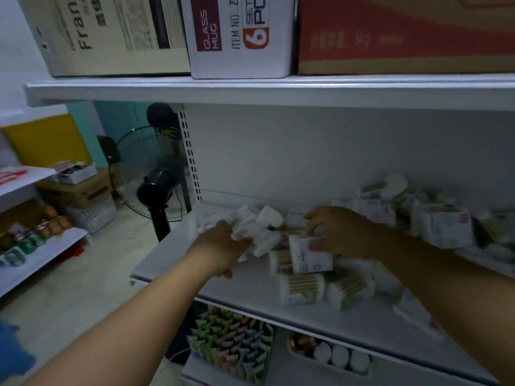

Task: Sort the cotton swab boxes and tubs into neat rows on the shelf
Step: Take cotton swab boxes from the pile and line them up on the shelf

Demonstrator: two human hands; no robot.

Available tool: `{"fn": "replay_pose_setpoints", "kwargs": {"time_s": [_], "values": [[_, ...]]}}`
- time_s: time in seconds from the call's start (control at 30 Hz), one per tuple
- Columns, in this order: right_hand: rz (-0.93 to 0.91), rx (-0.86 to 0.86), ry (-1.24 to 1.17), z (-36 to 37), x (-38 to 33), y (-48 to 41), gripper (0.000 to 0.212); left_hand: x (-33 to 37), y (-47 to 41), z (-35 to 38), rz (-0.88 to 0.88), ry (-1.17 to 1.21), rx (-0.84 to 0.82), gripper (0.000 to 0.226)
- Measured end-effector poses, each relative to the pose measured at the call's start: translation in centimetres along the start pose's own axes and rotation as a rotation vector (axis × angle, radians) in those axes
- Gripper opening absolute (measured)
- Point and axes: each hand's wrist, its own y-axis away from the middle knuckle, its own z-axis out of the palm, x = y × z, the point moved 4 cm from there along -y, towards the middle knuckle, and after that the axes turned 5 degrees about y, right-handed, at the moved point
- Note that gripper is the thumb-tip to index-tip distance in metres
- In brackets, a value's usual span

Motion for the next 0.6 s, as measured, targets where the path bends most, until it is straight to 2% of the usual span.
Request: {"fn": "replay_pose_setpoints", "kwargs": {"time_s": [0.07,0.17,0.23,0.37,0.47,0.6], "values": [[0.08,0.103,-0.195,-0.6,0.3,0.1,0.016,-0.6,-0.3,0.5,-0.019,0.165,-0.03,0.06],[0.228,0.208,-0.42,-1.2,0.5,0.5,0.011,-1.0,-0.6,1.3,-0.019,0.4,-0.069,0.065],[0.332,0.348,-0.526,-1.4,0.3,0.9,0.013,-1.1,-0.7,1.7,0.008,0.524,-0.096,0.067],[0.59,0.638,-0.887,-0.4,-1.5,2.1,0.013,-1.1,-1.0,1.6,0.098,0.738,-0.101,0.069],[0.672,0.725,-1.137,0.8,-3.6,3.5,0.019,-1.6,-1.0,0.7,0.131,0.885,-0.094,0.07],[0.748,0.761,-1.326,1.8,-5.6,5.9,0.037,-2.1,-0.4,-0.8,0.209,1.025,-0.091,0.071]]}}
